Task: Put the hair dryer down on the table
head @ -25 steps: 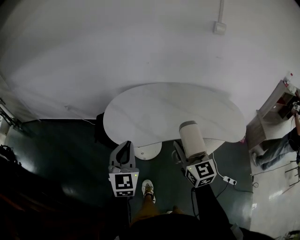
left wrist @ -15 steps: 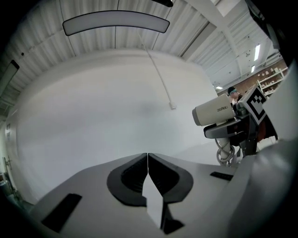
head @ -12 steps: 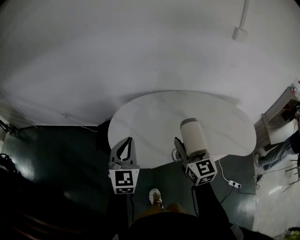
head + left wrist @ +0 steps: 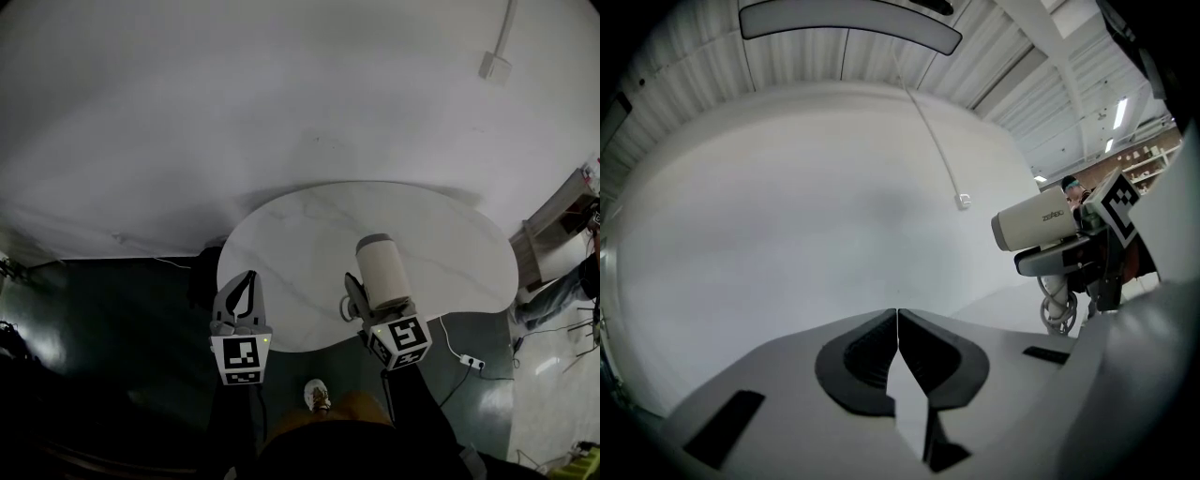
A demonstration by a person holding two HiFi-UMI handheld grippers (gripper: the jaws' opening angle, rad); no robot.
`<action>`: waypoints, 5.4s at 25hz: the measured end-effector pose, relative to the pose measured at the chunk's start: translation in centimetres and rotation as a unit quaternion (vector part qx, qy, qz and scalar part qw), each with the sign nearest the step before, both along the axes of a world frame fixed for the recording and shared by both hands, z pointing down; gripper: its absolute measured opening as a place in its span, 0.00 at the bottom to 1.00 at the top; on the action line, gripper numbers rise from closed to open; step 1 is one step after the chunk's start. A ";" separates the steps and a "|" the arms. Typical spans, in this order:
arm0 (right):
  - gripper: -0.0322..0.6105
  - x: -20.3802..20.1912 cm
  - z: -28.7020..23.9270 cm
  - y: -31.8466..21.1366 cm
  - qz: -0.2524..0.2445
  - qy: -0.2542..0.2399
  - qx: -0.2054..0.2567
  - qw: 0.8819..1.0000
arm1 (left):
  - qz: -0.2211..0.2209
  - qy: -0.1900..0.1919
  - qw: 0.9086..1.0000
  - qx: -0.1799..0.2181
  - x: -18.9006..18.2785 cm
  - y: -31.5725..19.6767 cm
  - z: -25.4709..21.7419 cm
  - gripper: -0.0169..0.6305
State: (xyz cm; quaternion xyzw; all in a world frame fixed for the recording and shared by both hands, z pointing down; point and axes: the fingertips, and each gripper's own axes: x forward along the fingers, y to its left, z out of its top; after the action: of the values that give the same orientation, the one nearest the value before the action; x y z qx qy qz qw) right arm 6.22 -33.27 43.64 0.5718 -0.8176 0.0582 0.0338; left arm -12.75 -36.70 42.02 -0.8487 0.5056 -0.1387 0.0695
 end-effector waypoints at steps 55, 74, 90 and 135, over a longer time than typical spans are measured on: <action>0.35 -11.8 16.9 0.8 -0.269 0.239 -0.190 0.913 | -0.019 0.027 0.998 -0.052 -2.7 3.7 5.1 0.05; 0.36 -12.6 28.0 1.7 -0.353 0.454 -0.270 0.772 | -0.032 0.045 0.996 -0.070 -3.9 4.3 6.8 0.05; 0.38 -13.1 31.1 1.9 -0.353 0.485 -0.314 0.736 | -0.036 0.065 0.994 -0.084 -5.1 3.6 7.2 0.05; 0.54 -11.4 23.2 2.2 -0.362 0.396 -0.264 0.802 | -0.009 0.057 0.995 -0.075 -0.1 3.2 4.7 0.05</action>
State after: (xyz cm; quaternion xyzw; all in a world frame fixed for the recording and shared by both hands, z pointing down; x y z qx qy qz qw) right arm -5.16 -31.11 66.89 0.1770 -0.8336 0.0244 0.5228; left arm -12.84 -33.49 46.73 -0.8535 0.5044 -0.1284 -0.0251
